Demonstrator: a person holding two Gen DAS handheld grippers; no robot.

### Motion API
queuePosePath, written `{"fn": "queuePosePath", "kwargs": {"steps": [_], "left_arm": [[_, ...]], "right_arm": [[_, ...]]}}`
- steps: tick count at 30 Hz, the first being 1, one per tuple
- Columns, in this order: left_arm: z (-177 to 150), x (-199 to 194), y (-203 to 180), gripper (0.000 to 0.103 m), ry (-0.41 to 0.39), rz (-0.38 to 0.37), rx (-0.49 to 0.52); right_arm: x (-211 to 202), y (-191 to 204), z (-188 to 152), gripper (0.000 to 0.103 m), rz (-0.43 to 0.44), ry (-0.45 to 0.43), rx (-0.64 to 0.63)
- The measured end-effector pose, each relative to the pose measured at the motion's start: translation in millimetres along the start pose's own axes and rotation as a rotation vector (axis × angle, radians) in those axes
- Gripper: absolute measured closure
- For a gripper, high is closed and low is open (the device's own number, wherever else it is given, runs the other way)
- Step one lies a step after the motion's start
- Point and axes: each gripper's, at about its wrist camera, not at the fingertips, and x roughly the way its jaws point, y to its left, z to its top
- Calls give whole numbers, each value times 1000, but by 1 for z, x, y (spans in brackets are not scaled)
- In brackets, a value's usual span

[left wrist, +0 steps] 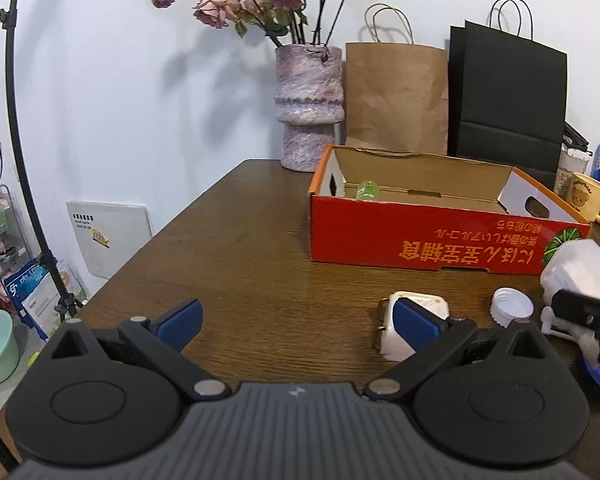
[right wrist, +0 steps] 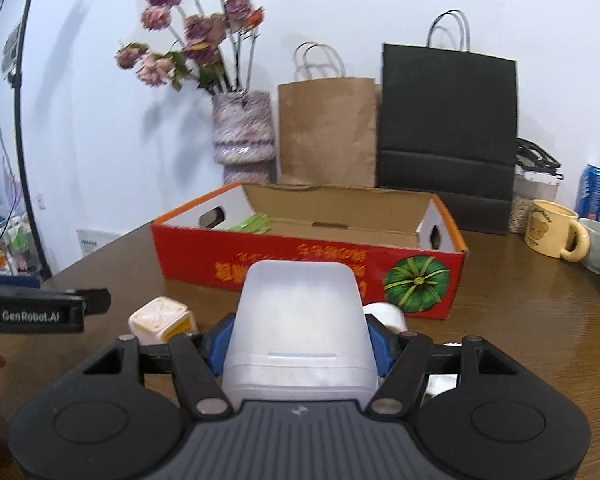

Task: Organize rigid objects
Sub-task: 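Grasp the white plug adapter with the left gripper while the right grasps the translucent container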

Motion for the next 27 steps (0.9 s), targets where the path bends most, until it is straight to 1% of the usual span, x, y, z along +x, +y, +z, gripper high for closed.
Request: {"fn": "queuePosePath", "kwargs": {"steps": [9, 16, 20, 27], "left_arm": [[1, 8, -36, 0, 4, -49, 54], [-3, 21, -63, 0, 39, -78, 121], [-5, 31, -72, 0, 72, -94, 148], [-4, 45, -78, 0, 100, -100, 144]], "right_arm": [[-8, -34, 2, 38, -49, -44, 35], [-11, -57, 0, 38, -79, -50, 47], [-11, -64, -2, 38, -91, -47, 49], [-13, -62, -3, 38, -89, -51, 42]]}}
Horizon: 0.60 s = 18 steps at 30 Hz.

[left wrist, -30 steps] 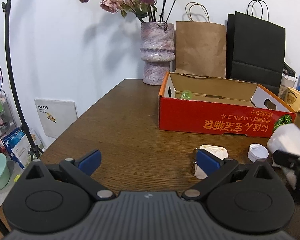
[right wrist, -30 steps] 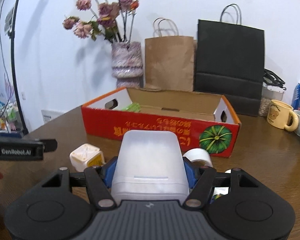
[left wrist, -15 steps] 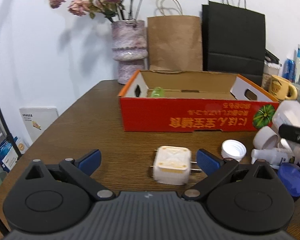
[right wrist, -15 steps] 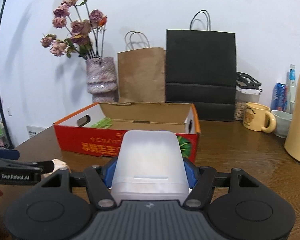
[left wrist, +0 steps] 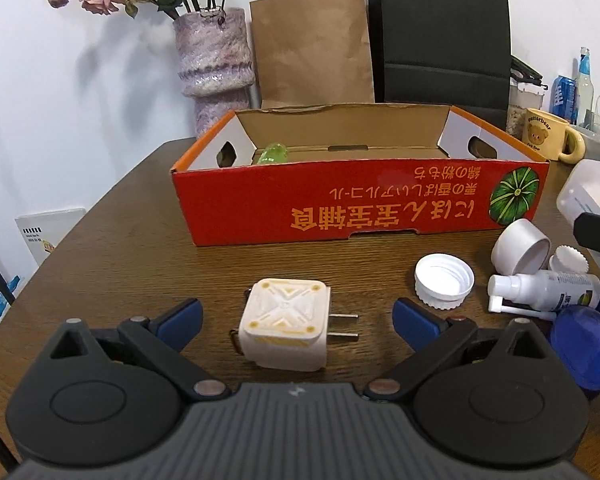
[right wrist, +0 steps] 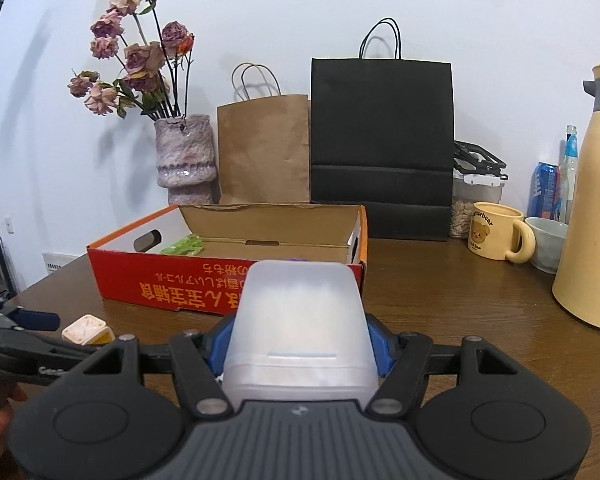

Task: Organize rigid objects
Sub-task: 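Grasp the white plug adapter with the left gripper while the right grasps the translucent container, then lift the plug adapter and translucent container toward the red box with both grippers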

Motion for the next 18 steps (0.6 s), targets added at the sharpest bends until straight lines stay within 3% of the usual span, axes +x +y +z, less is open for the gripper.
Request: {"fn": "queuePosePath", "kwargs": {"steps": [3, 7, 12, 18], "left_arm": [[0, 4, 1, 0, 13, -7, -5], [0, 7, 3, 9, 33, -20, -20], [-1, 6, 4, 33, 36, -21, -20], [-2, 3, 4, 34, 26, -36, -19]], "right_arm": [[1, 1, 0, 38, -3, 4, 1], [1, 1, -1, 38, -3, 6, 2], [1, 2, -2, 38, -6, 10, 0], [1, 3, -2, 38, -7, 8, -6]]}}
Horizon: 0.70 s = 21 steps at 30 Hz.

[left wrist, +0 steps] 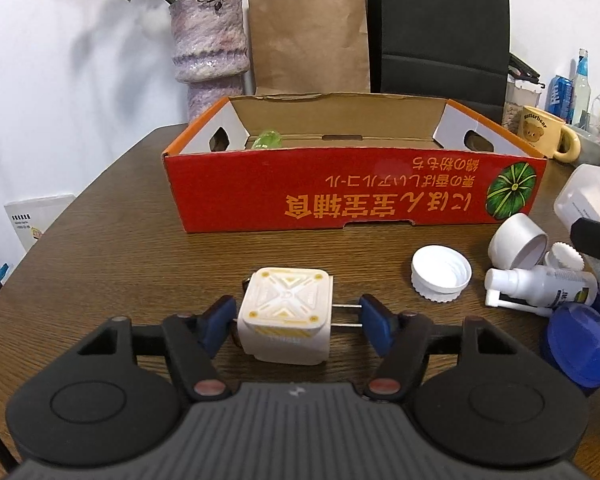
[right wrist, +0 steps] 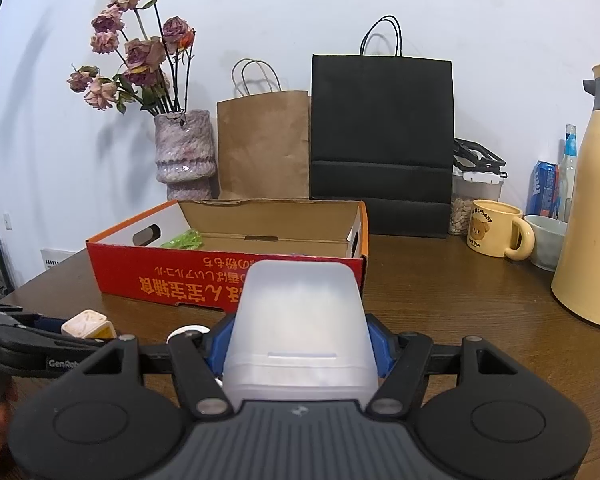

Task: Organize rigid objects
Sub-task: 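Lift the plug adapter and translucent container toward the red box with both grippers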

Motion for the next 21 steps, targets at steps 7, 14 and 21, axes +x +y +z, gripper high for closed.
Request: {"fn": "queuePosePath", "kwargs": {"steps": [7, 14, 21], "left_arm": [[0, -10, -2, 34, -37, 1, 8], [1, -23, -6, 35, -94, -5, 14], [4, -37, -7, 35, -151, -3, 0]], "right_arm": [[-2, 0, -1, 38, 2, -11, 0], [-5, 2, -2, 38, 2, -21, -2], [-8, 5, -1, 38, 2, -38, 1]]}}
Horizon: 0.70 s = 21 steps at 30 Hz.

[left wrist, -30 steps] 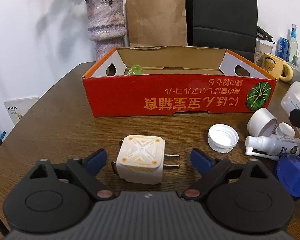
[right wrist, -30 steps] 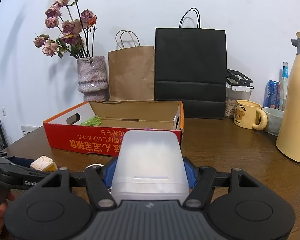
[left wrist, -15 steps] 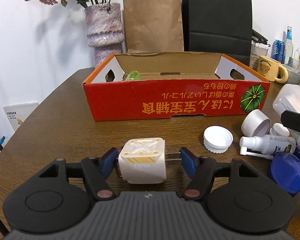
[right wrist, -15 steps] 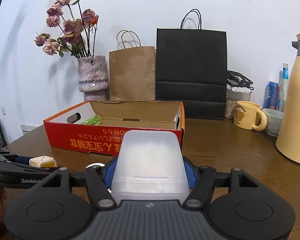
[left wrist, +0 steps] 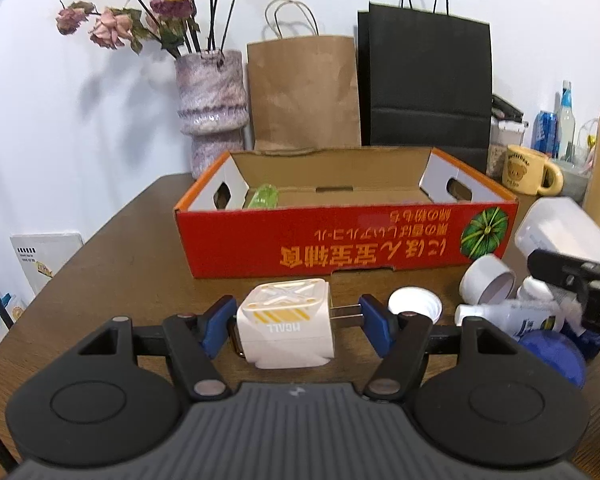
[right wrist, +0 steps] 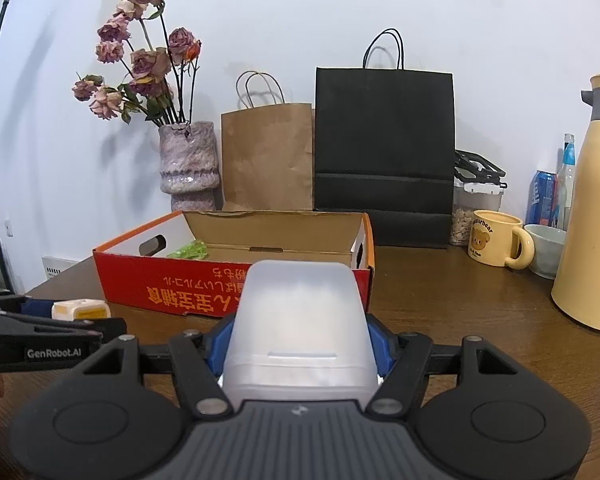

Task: Organize rigid objects
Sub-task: 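Lift the plug adapter and translucent container toward the red box with both grippers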

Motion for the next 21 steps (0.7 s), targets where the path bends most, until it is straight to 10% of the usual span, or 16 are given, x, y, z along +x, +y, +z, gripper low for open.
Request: {"fn": "queuePosePath", "kwargs": {"steps": [21], "left_arm": [[34, -29, -10, 34, -107, 9, -20]], "right_arm": [[-1, 18, 23, 38, 26, -40, -2]]}}
